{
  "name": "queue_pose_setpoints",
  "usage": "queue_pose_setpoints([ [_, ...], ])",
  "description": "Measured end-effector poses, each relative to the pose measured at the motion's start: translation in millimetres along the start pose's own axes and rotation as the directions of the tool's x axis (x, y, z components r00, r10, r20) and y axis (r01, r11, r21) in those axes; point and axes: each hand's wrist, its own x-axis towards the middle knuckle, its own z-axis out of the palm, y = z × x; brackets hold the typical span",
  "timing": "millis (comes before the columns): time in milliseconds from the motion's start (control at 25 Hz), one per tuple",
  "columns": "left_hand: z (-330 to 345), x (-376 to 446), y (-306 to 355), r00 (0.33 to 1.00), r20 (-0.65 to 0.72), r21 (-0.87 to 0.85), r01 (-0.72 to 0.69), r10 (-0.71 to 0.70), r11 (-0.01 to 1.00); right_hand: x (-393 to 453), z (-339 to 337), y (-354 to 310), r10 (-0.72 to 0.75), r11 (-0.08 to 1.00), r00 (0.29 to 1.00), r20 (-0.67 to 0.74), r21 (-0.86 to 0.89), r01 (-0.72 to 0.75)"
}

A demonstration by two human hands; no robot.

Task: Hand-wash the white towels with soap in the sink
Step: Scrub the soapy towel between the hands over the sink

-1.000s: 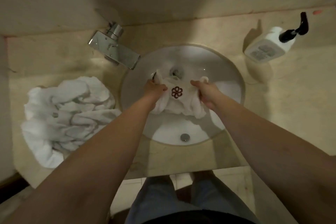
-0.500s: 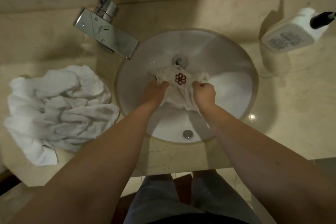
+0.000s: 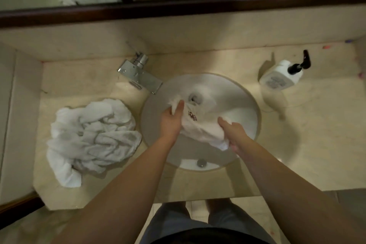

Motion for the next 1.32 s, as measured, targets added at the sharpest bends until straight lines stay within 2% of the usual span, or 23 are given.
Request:
queue_pose_setpoints([
  [80, -8, -24, 25, 0.99, -0.075, 0.001, -0.123, 0.123, 0.992, -26, -14, -17, -0.155, 0.988, 0.983, -0.096, 0.007, 0.156],
  [160, -14, -53, 52, 0.968, -0.117, -0.039, -0.229, 0.224, 0.973, -60, -30, -39, -0.302, 0.952, 0.944, -0.13, 0.014, 0.307],
  [240, -14, -77, 74, 0.953, -0.116, -0.099, -0.291, 0.28, 0.952, -95, -43, -61, -0.452, 0.89, 0.887, -0.098, 0.011, 0.455],
  [320, -12, -101, 96, 0.937, -0.109, -0.161, -0.346, 0.332, 0.924, -128, -53, -82, -0.559, 0.822, 0.826, -0.07, 0.086, 0.563],
  [480, -3, -140, 136, 0.922, -0.016, -0.517, -0.338, 0.386, 0.787, -182, -67, -116, -0.712, 0.685, 0.702, -0.015, 0.211, 0.698],
  [600, 18, -166, 161, 0.912, -0.059, -0.521, -0.375, 0.406, 0.767, -210, -61, -130, -0.78, 0.59, 0.625, -0.037, 0.29, 0.754],
  [720, 56, -198, 172, 0.899, -0.105, -0.438, -0.426, 0.426, 0.792, -225, -45, -146, -0.823, 0.528, 0.558, -0.104, 0.223, 0.82],
  [800, 66, -200, 178, 0.937, -0.134, -0.449, -0.348, 0.323, 0.823, -228, -40, -144, -0.819, 0.54, 0.565, -0.1, 0.199, 0.817],
  [840, 65, -193, 178, 0.961, -0.146, -0.483, -0.277, 0.235, 0.831, -226, -39, -134, -0.835, 0.529, 0.546, -0.073, 0.166, 0.832],
  [920, 58, -179, 172, 0.992, -0.085, -0.534, -0.123, 0.092, 0.836, -223, -43, -111, -0.869, 0.494, 0.489, 0.076, 0.08, 0.866],
  [960, 57, -179, 169, 0.997, -0.034, -0.53, -0.082, 0.076, 0.844, -221, -46, -108, -0.875, 0.474, 0.464, 0.141, 0.045, 0.879],
  [1000, 60, -184, 165, 0.994, -0.01, -0.498, -0.098, 0.107, 0.862, -213, -47, -111, -0.872, 0.474, 0.471, 0.13, -0.013, 0.881],
  [1040, 65, -191, 163, 0.989, 0.009, -0.46, -0.126, 0.146, 0.879, -206, -47, -119, -0.859, 0.507, 0.509, 0.058, -0.04, 0.861],
  [1120, 68, -188, 164, 0.983, -0.047, -0.402, -0.179, 0.175, 0.898, -200, -44, -129, -0.813, 0.58, 0.58, -0.044, 0.014, 0.814],
  [1200, 63, -174, 168, 0.989, -0.105, -0.471, -0.139, 0.102, 0.871, -206, -38, -118, -0.846, 0.531, 0.53, 0.055, 0.007, 0.847],
  [1240, 62, -171, 170, 0.996, -0.068, -0.525, -0.081, 0.053, 0.848, -209, -40, -112, -0.854, 0.506, 0.503, 0.13, -0.018, 0.863],
  [1280, 61, -173, 170, 0.999, -0.024, -0.54, -0.044, 0.038, 0.84, -210, -41, -115, -0.857, 0.495, 0.494, 0.143, -0.034, 0.868],
  [1320, 65, -179, 171, 0.997, -0.011, -0.533, -0.067, 0.072, 0.844, -203, -40, -125, -0.843, 0.531, 0.532, 0.08, -0.037, 0.847],
])
